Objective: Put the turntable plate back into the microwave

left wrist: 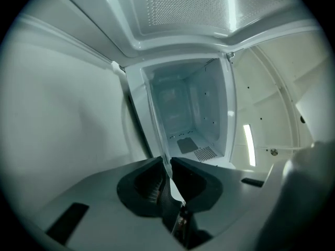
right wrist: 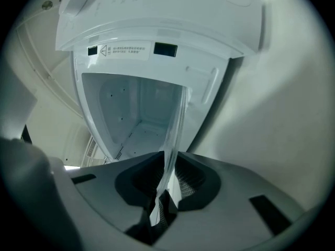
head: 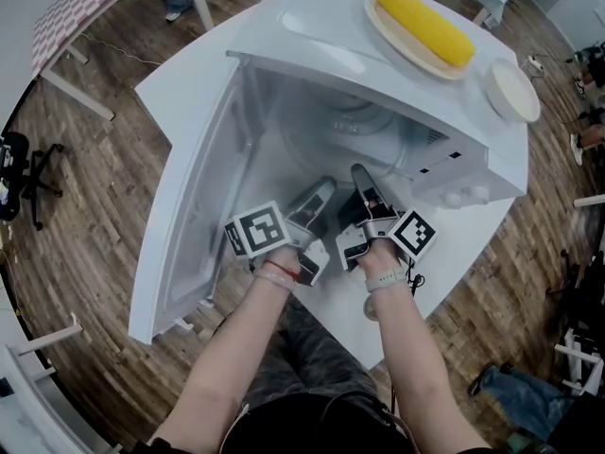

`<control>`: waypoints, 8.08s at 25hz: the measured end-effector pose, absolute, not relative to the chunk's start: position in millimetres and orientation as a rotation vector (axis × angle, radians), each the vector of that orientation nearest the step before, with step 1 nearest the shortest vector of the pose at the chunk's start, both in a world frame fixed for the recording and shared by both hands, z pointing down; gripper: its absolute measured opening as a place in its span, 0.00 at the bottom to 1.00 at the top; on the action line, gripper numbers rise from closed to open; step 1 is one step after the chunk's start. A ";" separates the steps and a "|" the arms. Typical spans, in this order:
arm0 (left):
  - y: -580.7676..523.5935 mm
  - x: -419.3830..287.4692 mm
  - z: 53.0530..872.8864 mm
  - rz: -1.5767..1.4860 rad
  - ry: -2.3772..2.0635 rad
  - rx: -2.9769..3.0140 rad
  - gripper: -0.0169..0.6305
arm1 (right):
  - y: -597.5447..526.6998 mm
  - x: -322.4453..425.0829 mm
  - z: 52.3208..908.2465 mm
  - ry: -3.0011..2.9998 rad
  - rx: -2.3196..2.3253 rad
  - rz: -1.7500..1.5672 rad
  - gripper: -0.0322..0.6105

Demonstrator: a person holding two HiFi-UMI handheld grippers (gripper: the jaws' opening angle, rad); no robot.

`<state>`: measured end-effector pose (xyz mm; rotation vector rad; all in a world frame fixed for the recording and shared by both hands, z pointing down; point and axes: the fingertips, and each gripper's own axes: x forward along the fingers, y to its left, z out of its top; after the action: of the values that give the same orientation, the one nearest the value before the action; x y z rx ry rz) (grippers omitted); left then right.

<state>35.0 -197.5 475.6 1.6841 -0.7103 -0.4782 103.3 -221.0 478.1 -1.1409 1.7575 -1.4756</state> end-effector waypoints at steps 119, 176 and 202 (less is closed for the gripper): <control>-200.5 39.6 455.1 0.046 -1.167 2.227 0.05 | -191.3 71.3 454.7 2.627 -1.659 -0.886 0.08; 99.6 -7.8 367.3 -0.048 -0.976 2.475 0.05 | 114.7 28.7 348.4 2.709 -1.552 -0.545 0.08; 149.2 -33.0 318.2 -0.065 -0.959 2.580 0.05 | 183.7 3.9 301.9 2.800 -1.458 -0.352 0.08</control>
<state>-33.0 149.2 318.2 2.5801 -0.9587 -0.0647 3.9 183.7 301.9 -1.4583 2.8003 -0.3516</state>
